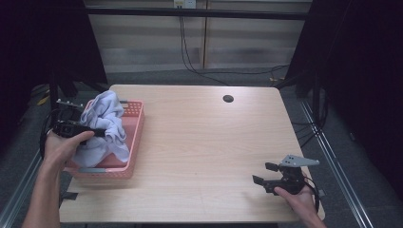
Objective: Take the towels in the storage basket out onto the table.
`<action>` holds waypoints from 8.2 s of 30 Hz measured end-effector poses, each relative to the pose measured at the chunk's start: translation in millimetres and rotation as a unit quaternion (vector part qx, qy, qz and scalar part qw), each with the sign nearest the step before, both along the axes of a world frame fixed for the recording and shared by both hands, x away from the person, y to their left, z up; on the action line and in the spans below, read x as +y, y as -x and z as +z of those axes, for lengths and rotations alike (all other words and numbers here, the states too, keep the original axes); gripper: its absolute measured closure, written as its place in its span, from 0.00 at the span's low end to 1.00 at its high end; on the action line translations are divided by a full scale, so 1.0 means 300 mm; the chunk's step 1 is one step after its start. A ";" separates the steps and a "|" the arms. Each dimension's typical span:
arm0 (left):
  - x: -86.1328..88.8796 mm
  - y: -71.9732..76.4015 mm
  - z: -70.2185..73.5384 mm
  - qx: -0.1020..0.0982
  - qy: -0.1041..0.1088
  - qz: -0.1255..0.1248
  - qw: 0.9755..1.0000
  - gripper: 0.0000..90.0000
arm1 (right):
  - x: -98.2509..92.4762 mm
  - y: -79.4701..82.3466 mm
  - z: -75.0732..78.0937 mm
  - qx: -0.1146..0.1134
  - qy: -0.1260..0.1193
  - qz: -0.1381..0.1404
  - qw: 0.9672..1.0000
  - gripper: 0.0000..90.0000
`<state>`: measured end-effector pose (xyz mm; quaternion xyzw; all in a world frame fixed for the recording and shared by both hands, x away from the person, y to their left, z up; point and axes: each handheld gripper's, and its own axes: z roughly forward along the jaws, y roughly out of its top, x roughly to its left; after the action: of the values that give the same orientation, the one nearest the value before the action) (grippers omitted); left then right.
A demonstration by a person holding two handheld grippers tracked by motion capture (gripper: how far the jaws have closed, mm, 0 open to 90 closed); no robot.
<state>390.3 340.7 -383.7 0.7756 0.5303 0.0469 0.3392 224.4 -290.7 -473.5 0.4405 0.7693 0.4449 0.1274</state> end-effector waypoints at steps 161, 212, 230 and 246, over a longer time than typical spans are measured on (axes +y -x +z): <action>-0.750 0.318 -0.232 -0.099 0.129 -0.194 0.967 0.78 | 0.304 -0.184 0.077 -0.014 -0.016 0.117 0.993 0.94; -0.795 0.364 -0.156 -0.165 0.155 -0.251 0.941 0.93 | 0.161 -0.251 0.150 -0.028 -0.091 0.099 0.991 0.99; -0.674 0.425 0.123 -0.250 0.206 -0.226 0.919 0.94 | 0.048 -0.451 0.456 -0.098 -0.080 0.043 0.991 0.99; -0.508 0.471 -0.083 -0.178 0.177 -0.161 0.955 0.64 | -0.095 -0.590 0.365 -0.079 -0.028 -0.064 0.994 0.61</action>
<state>249.0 188.3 -408.7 0.7573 0.3294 0.0351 0.5628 401.3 -319.1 -364.0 0.4555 0.7143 0.4909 0.2030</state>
